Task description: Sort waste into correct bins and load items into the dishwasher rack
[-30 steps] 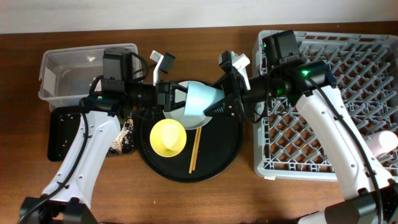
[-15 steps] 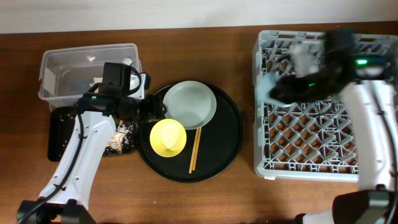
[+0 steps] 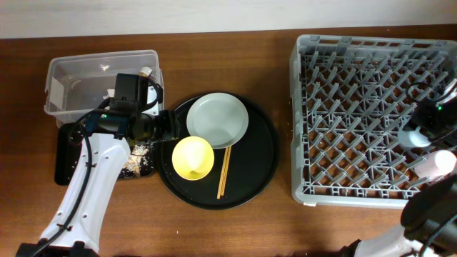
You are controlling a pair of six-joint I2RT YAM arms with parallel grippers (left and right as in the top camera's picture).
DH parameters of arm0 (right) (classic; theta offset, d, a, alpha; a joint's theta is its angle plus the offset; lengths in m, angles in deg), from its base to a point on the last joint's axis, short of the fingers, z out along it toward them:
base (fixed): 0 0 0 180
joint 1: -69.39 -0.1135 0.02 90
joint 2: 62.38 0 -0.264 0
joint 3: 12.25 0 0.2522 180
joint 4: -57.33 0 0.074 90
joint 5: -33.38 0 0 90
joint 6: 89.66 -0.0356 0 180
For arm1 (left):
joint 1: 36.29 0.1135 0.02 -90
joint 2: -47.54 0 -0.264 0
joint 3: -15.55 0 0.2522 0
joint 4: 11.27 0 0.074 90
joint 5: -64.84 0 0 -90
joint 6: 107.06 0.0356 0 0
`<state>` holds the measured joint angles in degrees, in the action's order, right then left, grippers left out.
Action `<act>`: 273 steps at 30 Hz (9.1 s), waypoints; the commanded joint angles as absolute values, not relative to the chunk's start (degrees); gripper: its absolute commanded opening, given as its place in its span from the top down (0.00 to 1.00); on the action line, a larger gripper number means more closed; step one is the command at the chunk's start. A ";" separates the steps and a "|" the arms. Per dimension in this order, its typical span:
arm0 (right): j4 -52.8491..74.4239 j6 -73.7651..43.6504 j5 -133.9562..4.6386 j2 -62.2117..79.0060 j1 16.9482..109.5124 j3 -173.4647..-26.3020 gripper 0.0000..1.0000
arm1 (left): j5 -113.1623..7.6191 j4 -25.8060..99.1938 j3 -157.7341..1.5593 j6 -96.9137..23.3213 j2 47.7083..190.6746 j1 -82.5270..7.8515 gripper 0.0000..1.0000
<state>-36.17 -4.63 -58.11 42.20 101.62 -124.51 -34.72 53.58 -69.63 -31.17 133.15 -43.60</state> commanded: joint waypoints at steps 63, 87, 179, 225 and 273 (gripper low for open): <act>-24.15 -13.42 -56.08 42.59 38.70 -125.47 0.96 | -27.92 65.14 -69.89 -34.36 132.16 -26.75 0.19; -4.09 -13.46 -5.68 44.25 73.56 -125.45 0.96 | -27.92 64.49 -69.87 -34.38 132.16 -26.75 0.19; -14.03 -25.68 -65.04 65.61 42.67 -125.64 0.96 | -27.92 63.81 -69.89 -34.36 132.16 -26.75 0.17; 3.28 -1.18 -0.63 50.09 83.44 -128.37 0.96 | -27.92 62.76 -69.87 -34.36 132.16 -26.75 0.17; -28.22 -25.44 -63.45 59.77 32.23 -127.41 0.39 | -27.92 62.78 -69.87 -34.36 132.16 -26.75 0.06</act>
